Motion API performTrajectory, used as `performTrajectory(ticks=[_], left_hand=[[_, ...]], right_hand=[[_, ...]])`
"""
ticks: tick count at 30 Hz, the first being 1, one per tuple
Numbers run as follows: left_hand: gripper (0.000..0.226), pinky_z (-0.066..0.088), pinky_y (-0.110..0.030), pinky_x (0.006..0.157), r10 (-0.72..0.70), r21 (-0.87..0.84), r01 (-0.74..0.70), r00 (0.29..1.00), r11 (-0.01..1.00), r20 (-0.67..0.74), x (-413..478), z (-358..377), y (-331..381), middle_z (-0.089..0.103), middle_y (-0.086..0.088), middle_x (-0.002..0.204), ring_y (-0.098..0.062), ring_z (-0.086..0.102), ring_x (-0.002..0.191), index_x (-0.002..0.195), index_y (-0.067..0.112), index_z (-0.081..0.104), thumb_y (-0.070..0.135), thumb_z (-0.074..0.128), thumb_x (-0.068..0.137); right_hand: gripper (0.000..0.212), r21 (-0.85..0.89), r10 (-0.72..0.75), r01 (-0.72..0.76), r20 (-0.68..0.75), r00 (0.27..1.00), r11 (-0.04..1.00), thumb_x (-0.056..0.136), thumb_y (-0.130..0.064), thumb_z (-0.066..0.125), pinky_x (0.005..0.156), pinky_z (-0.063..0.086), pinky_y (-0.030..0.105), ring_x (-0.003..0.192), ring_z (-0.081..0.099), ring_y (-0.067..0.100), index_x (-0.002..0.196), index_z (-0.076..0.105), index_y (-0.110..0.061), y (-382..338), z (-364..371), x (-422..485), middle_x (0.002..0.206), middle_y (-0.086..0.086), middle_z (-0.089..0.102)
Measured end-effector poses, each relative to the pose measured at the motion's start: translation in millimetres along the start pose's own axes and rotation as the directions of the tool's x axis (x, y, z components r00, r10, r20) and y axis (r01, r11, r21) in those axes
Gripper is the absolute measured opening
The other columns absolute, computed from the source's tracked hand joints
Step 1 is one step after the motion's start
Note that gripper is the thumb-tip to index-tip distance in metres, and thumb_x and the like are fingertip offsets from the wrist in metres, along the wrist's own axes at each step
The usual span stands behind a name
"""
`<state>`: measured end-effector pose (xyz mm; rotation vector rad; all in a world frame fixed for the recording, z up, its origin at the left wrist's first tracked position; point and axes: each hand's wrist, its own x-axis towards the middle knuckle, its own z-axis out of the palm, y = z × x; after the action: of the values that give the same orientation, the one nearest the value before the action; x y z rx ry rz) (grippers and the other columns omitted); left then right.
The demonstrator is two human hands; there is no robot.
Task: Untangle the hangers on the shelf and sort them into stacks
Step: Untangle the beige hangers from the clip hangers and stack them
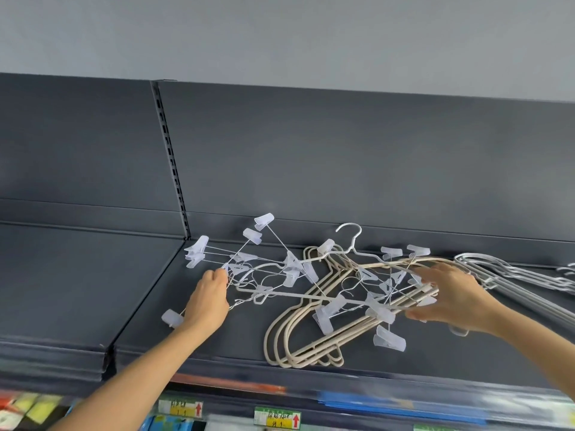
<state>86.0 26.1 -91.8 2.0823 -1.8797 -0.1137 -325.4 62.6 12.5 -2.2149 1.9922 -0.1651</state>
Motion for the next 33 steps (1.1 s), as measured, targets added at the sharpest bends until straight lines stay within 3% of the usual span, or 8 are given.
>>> performTrajectory(ticks=[6, 9, 15, 20, 23, 27, 30, 33], left_hand=[[0.031, 0.048, -0.033, 0.078, 0.063, -0.005, -0.063, 0.997, 0.998, 0.054, 10, 1, -1, 0.052, -0.007, 0.112, -0.024, 0.054, 0.101, 0.12, 0.011, 0.046, 0.017, 0.058, 0.092], [0.04, 0.048, -0.033, 0.074, 0.092, 0.012, -0.094, 0.992, 0.996, 0.081, 14, -1, 0, 0.049, -0.004, 0.109, -0.025, 0.057, 0.093, 0.127, 0.019, 0.044, 0.017, 0.059, 0.091], [0.048, 0.047, -0.027, 0.073, 0.102, -0.185, -0.092, 0.994, 0.978, 0.049, 23, -2, -1, 0.043, 0.002, 0.115, -0.017, 0.055, 0.083, 0.132, 0.028, 0.054, 0.005, 0.057, 0.089], [0.072, 0.044, -0.031, 0.058, 0.17, 0.146, -0.189, 0.976, 0.971, 0.136, 26, -21, 10, 0.022, -0.003, 0.142, -0.024, 0.051, 0.073, 0.142, 0.036, 0.032, -0.003, 0.042, 0.083], [0.073, 0.042, -0.034, 0.056, 0.21, 0.252, -0.249, 0.962, 0.935, 0.172, 26, -28, 20, 0.034, -0.003, 0.135, -0.028, 0.055, 0.074, 0.139, 0.027, 0.028, -0.01, 0.039, 0.077], [0.057, 0.034, -0.034, 0.052, 0.229, 0.218, -0.259, 0.961, 0.941, 0.152, 35, -27, 13, 0.038, 0.001, 0.131, -0.031, 0.056, 0.071, 0.125, 0.018, 0.041, -0.012, 0.036, 0.078], [0.055, 0.03, -0.033, 0.048, 0.24, 0.215, -0.265, 0.961, 0.94, 0.135, 38, -26, 2, 0.037, 0.003, 0.131, -0.03, 0.057, 0.072, 0.12, 0.019, 0.042, -0.013, 0.036, 0.076], [0.056, 0.031, -0.032, 0.048, 0.215, 0.233, -0.246, 0.965, 0.941, 0.149, 40, -24, -7, 0.034, 0.007, 0.135, -0.03, 0.057, 0.076, 0.122, 0.021, 0.04, -0.011, 0.038, 0.076]], right_hand=[[0.077, 0.061, 0.009, -0.009, -0.012, 1.0, 0.998, 0.059, -0.052, 0.08, 0.088, 0.045, 0.035, 0.099, 0.052, 0.014, 0.127, 0.056, -0.026, 2, -2, -3, 0.104, -0.004, 0.057], [0.079, 0.075, 0.028, -0.029, 0.017, 0.999, 0.997, 0.058, -0.054, 0.08, 0.09, 0.046, 0.036, 0.105, 0.056, 0.019, 0.126, 0.055, -0.022, 4, -1, -3, 0.111, 0.001, 0.059], [0.087, 0.06, 0.011, -0.011, -0.004, 1.0, 0.998, 0.058, -0.056, 0.078, 0.089, 0.045, 0.033, 0.103, 0.054, 0.016, 0.133, 0.049, -0.024, 5, -2, -5, 0.113, -0.002, 0.055], [0.08, 0.063, -0.031, 0.034, -0.038, 0.999, 0.997, 0.057, -0.055, 0.078, 0.093, 0.042, 0.036, 0.101, 0.051, 0.013, 0.127, 0.055, -0.024, 7, -4, -4, 0.114, -0.003, 0.055], [0.078, 0.085, -0.035, 0.038, -0.034, 0.999, 0.996, 0.055, -0.055, 0.078, 0.092, 0.043, 0.035, 0.1, 0.052, 0.014, 0.125, 0.057, -0.027, 9, -7, -3, 0.112, -0.004, 0.054], [0.079, 0.065, -0.044, 0.047, -0.048, 0.998, 0.997, 0.059, -0.05, 0.08, 0.085, 0.043, 0.03, 0.098, 0.052, 0.014, 0.13, 0.053, -0.029, 12, -12, -2, 0.104, -0.006, 0.052], [0.072, 0.067, -0.038, 0.042, -0.063, 0.997, 0.997, 0.06, -0.049, 0.081, 0.074, 0.04, 0.026, 0.083, 0.051, 0.01, 0.125, 0.056, -0.029, 18, -16, -2, 0.092, -0.013, 0.048], [0.074, 0.04, -0.026, 0.029, -0.057, 0.998, 0.999, 0.06, -0.054, 0.079, 0.074, 0.038, 0.026, 0.087, 0.051, 0.012, 0.125, 0.055, -0.03, 23, -19, -1, 0.092, -0.012, 0.048]])
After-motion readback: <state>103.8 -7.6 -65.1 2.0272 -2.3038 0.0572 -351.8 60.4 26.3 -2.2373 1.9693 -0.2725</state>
